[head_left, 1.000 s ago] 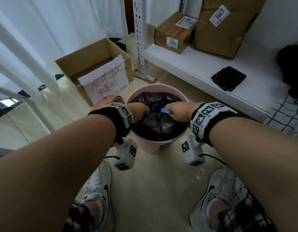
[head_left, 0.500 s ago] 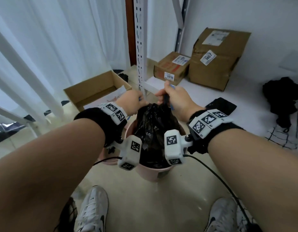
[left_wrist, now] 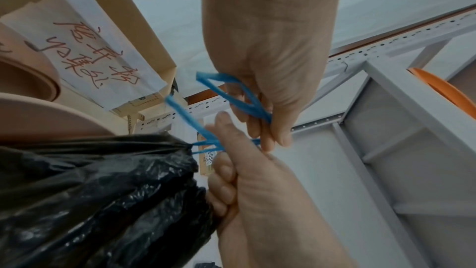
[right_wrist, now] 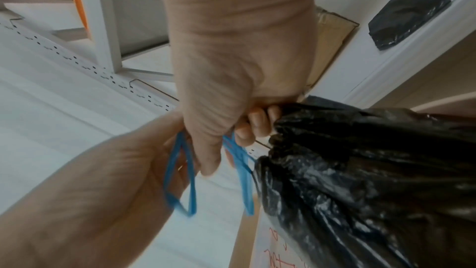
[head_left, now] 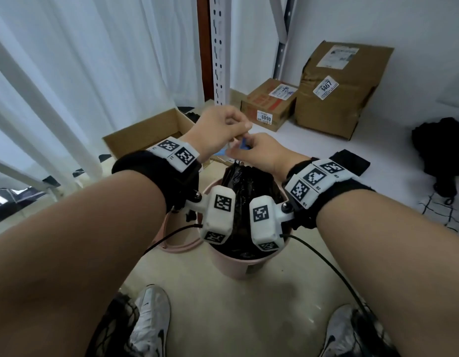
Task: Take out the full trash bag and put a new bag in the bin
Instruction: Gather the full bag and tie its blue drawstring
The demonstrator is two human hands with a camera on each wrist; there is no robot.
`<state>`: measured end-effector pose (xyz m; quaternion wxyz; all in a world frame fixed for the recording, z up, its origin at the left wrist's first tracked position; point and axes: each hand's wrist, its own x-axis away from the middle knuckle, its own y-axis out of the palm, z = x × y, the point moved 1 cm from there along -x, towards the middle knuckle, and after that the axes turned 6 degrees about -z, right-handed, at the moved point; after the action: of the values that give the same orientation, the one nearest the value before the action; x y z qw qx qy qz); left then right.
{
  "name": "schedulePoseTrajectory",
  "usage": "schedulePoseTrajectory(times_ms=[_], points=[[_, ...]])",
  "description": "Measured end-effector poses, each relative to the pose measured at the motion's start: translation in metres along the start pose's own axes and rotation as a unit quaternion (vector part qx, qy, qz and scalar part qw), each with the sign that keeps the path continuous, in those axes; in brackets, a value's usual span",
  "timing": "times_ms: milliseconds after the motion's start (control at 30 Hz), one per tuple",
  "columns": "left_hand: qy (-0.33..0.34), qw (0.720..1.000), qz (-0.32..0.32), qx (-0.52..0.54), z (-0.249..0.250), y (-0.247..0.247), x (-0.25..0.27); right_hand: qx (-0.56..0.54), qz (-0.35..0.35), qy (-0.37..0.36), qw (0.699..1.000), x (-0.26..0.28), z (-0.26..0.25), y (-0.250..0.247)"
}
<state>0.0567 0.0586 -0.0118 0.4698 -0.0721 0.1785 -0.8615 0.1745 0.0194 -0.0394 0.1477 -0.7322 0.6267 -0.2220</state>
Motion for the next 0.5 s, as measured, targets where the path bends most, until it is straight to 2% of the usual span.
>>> schedulePoseTrajectory(times_ms=[167, 300, 400, 500], points=[[0.022, 0.999, 0.023, 0.0, 0.006, 0.0, 0.007, 0.035, 0.049, -0.003, 0.998, -0.002, 0.0, 0.002], [-0.048, 0.999, 0.007, -0.006, -0.008, -0.001, 0.008, 0.019, 0.068, 0.006, 0.997, -0.005, 0.01, -0.002], [-0.074, 0.992, -0.032, -0.092, -0.02, 0.005, 0.013, 0.002, 0.057, -0.013, 0.998, -0.001, 0.011, -0.003], [-0.051, 0.966, -0.084, -0.238, -0.018, 0.012, 0.014, -0.006, 0.036, -0.028, 0.999, -0.002, 0.013, -0.004]])
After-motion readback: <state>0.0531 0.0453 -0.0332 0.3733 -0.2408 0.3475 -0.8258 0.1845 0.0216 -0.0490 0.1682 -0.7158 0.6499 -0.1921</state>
